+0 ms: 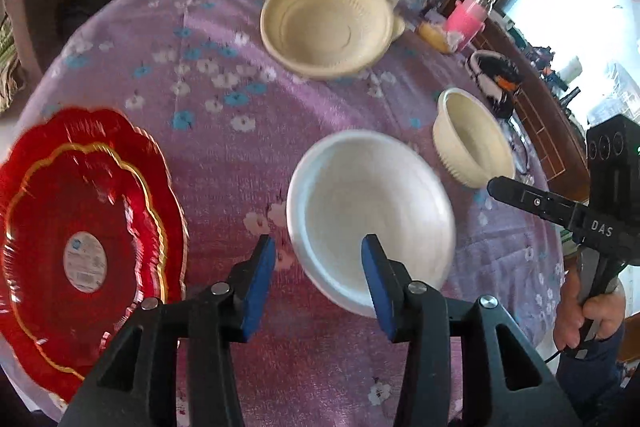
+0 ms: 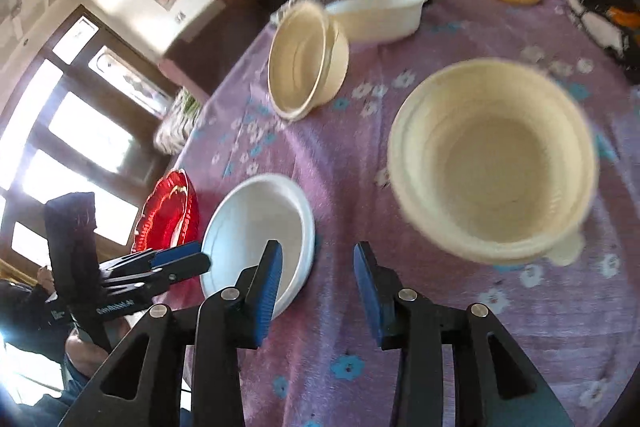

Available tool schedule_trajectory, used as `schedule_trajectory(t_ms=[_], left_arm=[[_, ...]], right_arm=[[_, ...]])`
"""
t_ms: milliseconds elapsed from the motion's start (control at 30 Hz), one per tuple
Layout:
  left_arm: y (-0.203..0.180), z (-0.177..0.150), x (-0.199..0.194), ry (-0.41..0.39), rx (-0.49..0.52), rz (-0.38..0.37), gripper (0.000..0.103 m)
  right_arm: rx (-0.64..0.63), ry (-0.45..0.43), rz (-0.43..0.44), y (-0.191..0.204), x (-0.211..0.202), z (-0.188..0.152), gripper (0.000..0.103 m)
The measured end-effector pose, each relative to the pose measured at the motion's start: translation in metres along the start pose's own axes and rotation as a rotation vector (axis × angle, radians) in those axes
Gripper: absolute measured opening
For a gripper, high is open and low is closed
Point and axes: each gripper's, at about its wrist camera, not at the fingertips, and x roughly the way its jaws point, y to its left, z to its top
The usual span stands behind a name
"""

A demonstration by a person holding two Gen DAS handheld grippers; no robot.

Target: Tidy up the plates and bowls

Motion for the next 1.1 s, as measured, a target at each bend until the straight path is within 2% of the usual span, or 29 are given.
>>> schedule_trajectory(t_ms=[200,433,500,733,933,1000,1100], left_arm=[[-0.004,0.023,-0.019,-0.04,0.014,-0.021,0.044],[0.002,0.081,-0.019,-0.053,0.007,0.008,0.049],[0.004,0.099,-0.013,-0.04,0.018,0.011,0.051],[0.033,0.156,0.024,-0.022,-0.041,0.078,0.052],[0.054,0.186,0.056,0.017,-0.069,0.037,0.052],[0.056,0.192,0.061,0.01,-0.066,0.062,0.052],[0.055,0.199,0.066,0.014,-0.043,0.055,0.052]], right_arm=[[-0.029,-0.049,-0.006,0.007,-0.021,0.008,0.041],[-0.053,-0.063,-0.004,0.024,-0.012,0.034,0.042],[-0.054,-0.061,-0.018,0.028,-0.007,0.044,0.042],[-0.018,-0.063,-0.075,0.025,0.02,0.082,0.042],[0.033,-0.058,-0.105,0.012,0.041,0.104,0.042],[0.041,-0.054,-0.112,0.01,0.047,0.107,0.042],[0.046,-0.046,-0.113,0.008,0.054,0.111,0.042]])
